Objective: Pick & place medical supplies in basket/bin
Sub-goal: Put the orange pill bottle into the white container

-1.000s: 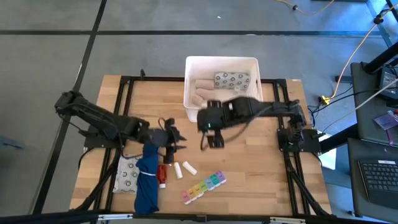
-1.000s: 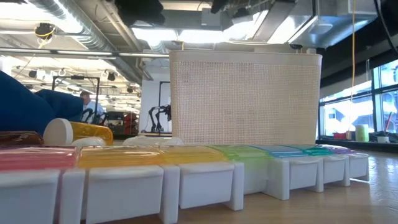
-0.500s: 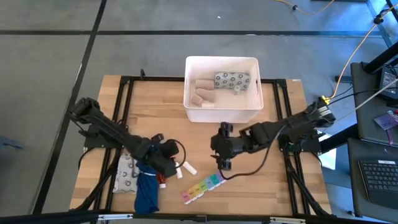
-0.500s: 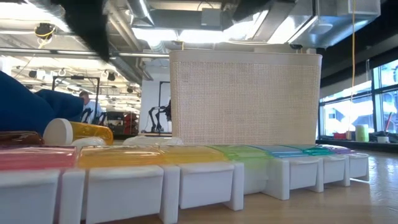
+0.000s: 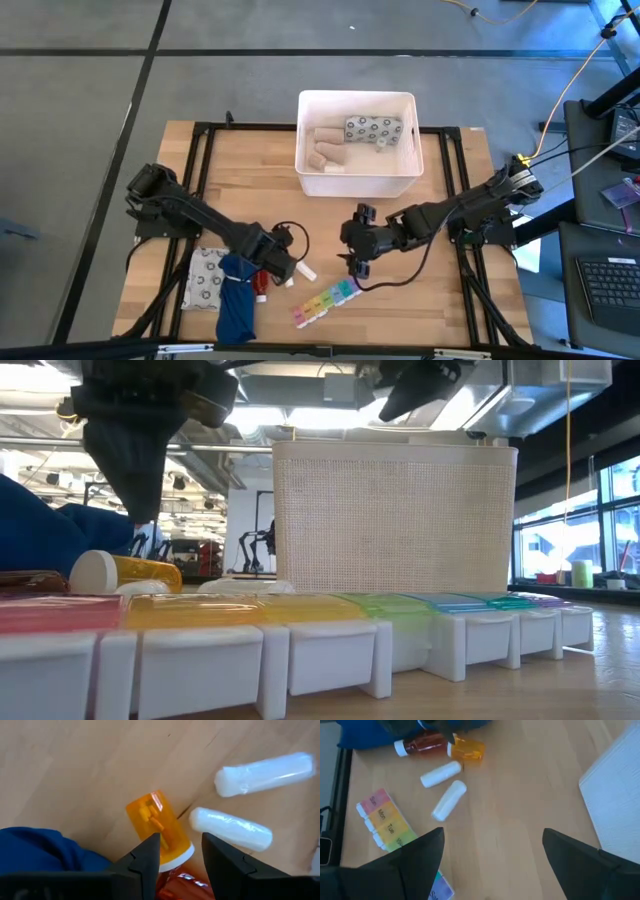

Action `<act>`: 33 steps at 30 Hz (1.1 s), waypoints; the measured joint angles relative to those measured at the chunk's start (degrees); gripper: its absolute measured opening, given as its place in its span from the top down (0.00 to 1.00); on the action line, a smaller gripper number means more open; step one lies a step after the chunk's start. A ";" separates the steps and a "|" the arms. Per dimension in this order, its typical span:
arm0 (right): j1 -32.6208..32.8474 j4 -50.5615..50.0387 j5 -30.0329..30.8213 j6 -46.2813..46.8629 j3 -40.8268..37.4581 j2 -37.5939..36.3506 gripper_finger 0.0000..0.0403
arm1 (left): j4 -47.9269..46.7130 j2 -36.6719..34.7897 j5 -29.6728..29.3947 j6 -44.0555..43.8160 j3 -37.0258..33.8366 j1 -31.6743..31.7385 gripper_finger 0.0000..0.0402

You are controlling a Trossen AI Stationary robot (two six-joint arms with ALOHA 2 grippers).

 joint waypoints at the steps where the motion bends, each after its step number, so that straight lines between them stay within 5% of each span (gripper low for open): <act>1: 0.00 0.40 0.00 -0.17 0.00 0.00 0.16 | 0.39 0.00 -0.02 -0.04 0.00 0.04 0.65; 28: -0.02 0.20 0.00 -4.95 0.07 0.00 0.16 | 0.16 0.00 6.08 -3.37 0.00 1.89 0.65; 33: -0.02 0.20 0.00 -5.02 0.07 0.00 0.16 | -0.02 0.00 7.38 -6.73 0.00 1.89 0.57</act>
